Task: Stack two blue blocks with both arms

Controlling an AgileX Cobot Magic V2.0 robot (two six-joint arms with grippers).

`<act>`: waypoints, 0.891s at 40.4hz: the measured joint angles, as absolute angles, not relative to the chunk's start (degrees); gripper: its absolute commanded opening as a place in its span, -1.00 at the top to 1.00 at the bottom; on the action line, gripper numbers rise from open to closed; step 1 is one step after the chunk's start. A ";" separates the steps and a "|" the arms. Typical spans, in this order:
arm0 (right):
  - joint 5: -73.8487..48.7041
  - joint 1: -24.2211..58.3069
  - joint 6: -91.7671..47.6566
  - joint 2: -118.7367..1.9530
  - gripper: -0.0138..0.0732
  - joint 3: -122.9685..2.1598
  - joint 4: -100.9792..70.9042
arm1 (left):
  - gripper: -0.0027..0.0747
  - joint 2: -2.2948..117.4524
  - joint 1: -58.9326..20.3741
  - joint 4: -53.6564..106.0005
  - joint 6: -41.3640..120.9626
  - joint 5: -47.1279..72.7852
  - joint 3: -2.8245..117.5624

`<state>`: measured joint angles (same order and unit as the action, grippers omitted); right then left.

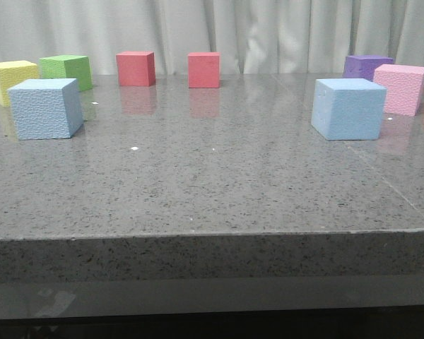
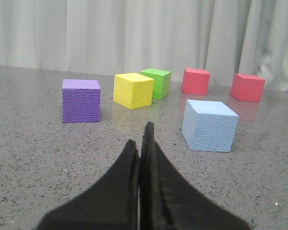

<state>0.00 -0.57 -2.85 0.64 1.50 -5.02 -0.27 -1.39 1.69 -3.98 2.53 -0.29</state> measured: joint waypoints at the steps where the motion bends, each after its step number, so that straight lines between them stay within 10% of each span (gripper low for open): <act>1: 0.00 -0.57 -2.85 0.64 0.96 1.50 -5.02 | 0.98 -0.27 -1.39 1.69 -3.98 2.53 -0.29; 36: 0.46 -0.57 -2.85 0.64 0.96 1.50 -5.02 | 0.98 -0.27 -1.39 1.69 -3.98 1.28 -0.29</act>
